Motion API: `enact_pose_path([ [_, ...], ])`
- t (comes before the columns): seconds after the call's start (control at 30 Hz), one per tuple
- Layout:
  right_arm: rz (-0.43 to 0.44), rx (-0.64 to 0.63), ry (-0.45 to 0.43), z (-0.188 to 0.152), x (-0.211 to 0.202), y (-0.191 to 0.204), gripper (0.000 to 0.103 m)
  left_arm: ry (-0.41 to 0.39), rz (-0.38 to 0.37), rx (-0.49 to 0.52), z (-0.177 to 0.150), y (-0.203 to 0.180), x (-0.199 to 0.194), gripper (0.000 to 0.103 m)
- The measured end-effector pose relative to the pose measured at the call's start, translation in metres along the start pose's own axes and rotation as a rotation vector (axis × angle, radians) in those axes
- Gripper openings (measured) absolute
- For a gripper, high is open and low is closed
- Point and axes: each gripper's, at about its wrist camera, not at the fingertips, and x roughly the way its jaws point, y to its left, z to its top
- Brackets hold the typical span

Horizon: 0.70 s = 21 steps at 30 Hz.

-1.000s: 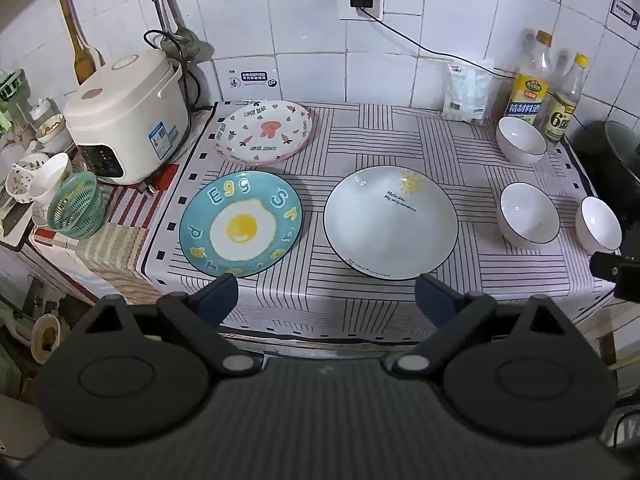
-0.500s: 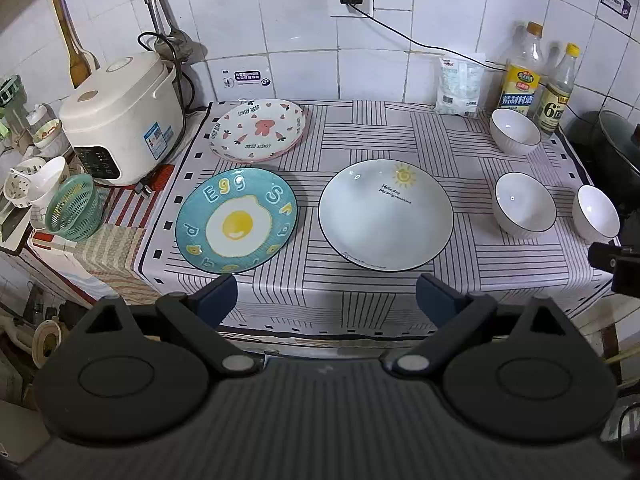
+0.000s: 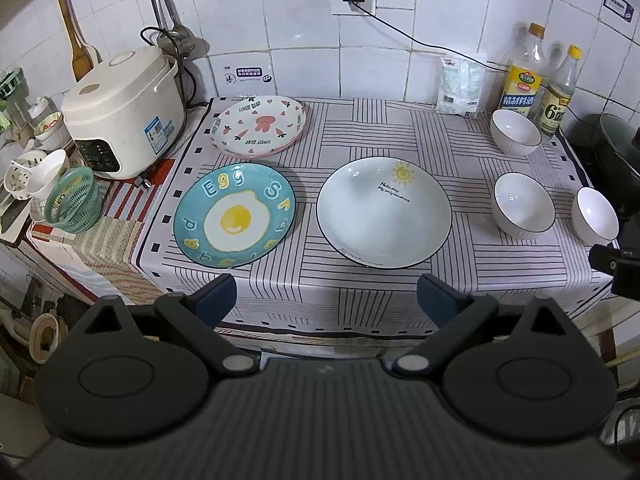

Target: Organize plates and bowls

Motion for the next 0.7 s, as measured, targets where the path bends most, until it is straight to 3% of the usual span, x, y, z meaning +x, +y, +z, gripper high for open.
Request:
enact_pose_path([
  [0.7, 0.000, 0.012, 0.006, 0.002, 0.012, -0.005, 0.096, 0.007, -0.003, 0.049, -0.002, -0.013, 0.004, 0.098],
])
